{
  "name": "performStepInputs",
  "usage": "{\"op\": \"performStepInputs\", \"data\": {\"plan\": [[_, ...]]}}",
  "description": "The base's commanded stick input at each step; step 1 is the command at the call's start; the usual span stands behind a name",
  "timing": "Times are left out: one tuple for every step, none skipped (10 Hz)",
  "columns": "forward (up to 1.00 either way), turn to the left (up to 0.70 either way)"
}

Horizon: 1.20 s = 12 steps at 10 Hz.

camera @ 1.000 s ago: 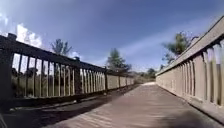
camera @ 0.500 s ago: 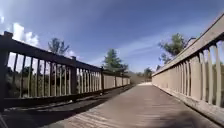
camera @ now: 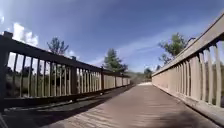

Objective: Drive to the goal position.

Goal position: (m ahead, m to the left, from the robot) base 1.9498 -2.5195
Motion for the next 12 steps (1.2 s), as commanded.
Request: {"op": "performStepInputs", "data": {"plan": [[0.0,-0.7],[0.0,-0.7],[0.0,-0.7],[0.0,-0.7],[0.0,-0.7],[0.0,-0.7],[0.0,-0.7],[0.0,-0.7],[0.0,-0.7],[0.0,-0.7],[0.0,-0.7],[0.0,-0.7]]}}
